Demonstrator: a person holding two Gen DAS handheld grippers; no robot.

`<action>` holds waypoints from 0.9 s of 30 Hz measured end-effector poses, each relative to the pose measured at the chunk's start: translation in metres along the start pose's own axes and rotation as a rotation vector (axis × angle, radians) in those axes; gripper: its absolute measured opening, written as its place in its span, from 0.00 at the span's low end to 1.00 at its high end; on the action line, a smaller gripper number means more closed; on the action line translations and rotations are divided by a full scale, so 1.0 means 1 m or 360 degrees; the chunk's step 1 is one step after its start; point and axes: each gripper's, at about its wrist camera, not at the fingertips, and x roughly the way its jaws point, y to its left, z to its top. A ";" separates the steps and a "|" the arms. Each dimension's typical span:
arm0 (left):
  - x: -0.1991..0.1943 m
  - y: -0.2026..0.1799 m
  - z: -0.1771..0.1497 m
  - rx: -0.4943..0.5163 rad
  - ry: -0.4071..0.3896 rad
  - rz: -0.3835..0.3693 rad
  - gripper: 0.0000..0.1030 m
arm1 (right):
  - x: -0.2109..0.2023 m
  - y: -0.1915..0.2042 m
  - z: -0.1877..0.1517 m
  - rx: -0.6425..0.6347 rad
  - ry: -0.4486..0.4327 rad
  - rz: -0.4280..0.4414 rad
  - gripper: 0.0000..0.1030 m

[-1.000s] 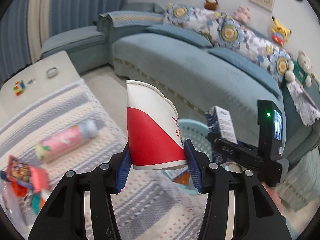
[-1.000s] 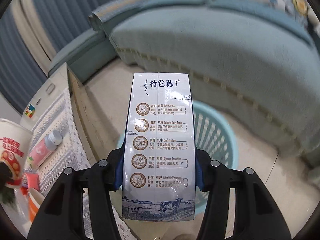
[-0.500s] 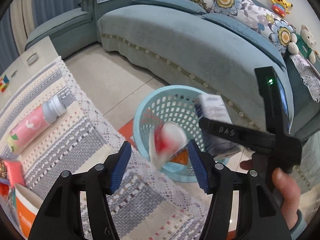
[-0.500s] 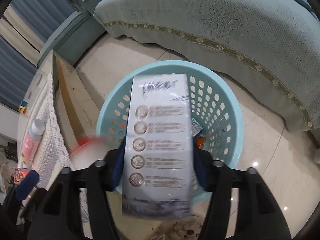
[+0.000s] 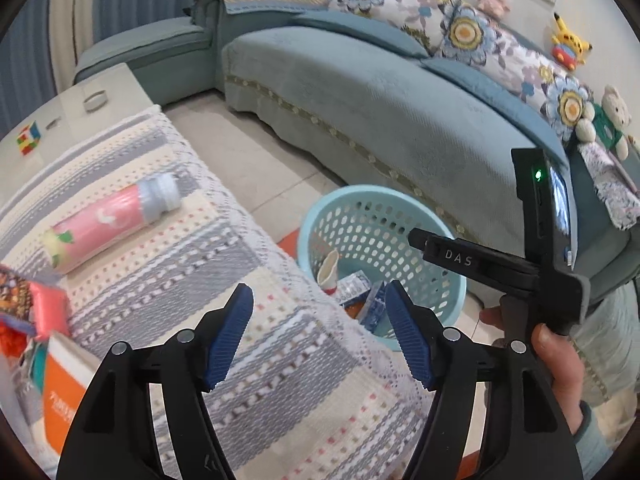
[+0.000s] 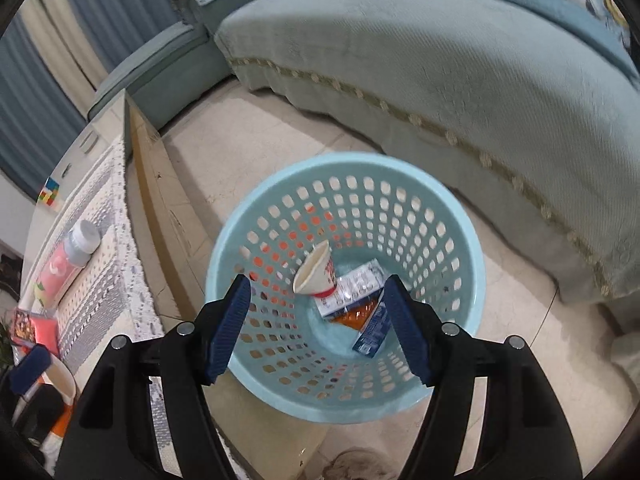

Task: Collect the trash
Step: 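Grasp the plastic milk bottle with left tool while right tool grasps orange soymilk cup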

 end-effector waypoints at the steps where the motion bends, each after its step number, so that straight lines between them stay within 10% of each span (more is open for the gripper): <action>1: -0.007 0.004 -0.001 -0.0011 -0.0023 0.0005 0.65 | -0.003 0.005 0.000 -0.0028 -0.0026 -0.0003 0.64; 17: -0.162 0.129 -0.041 -0.0304 -0.0444 0.0316 0.69 | -0.091 0.149 -0.054 -0.0571 -0.0351 0.0430 0.64; 27: -0.184 0.236 -0.105 -0.0567 -0.0370 0.0540 0.74 | -0.078 0.248 -0.141 -0.0602 0.0064 0.0654 0.64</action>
